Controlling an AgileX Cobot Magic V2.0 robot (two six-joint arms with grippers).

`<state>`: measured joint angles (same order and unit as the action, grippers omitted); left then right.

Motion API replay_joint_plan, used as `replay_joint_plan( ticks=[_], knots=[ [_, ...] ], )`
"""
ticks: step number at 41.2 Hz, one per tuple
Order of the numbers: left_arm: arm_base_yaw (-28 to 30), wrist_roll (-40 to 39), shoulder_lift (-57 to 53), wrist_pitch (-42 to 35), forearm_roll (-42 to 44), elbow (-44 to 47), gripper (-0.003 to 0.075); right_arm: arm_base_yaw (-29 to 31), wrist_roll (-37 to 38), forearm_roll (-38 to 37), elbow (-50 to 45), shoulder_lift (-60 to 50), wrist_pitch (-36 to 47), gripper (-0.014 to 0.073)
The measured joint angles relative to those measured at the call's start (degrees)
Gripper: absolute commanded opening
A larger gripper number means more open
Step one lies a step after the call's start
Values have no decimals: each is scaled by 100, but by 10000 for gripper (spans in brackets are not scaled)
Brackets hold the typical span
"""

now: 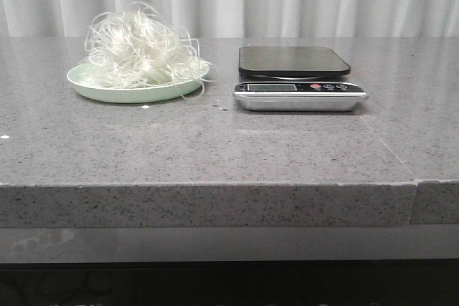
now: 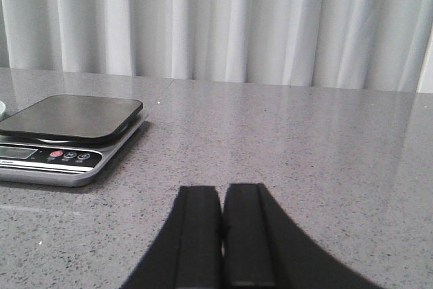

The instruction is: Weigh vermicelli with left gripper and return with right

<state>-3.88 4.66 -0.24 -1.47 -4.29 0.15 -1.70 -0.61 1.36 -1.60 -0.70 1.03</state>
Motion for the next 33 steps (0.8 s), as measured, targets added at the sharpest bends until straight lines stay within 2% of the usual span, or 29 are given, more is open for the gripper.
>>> replay_joint_plan(
  ticks=[33],
  knots=[
    [0, 0, 0, 0, 0, 0, 142, 0, 0, 0, 0, 0, 88, 159]
  ],
)
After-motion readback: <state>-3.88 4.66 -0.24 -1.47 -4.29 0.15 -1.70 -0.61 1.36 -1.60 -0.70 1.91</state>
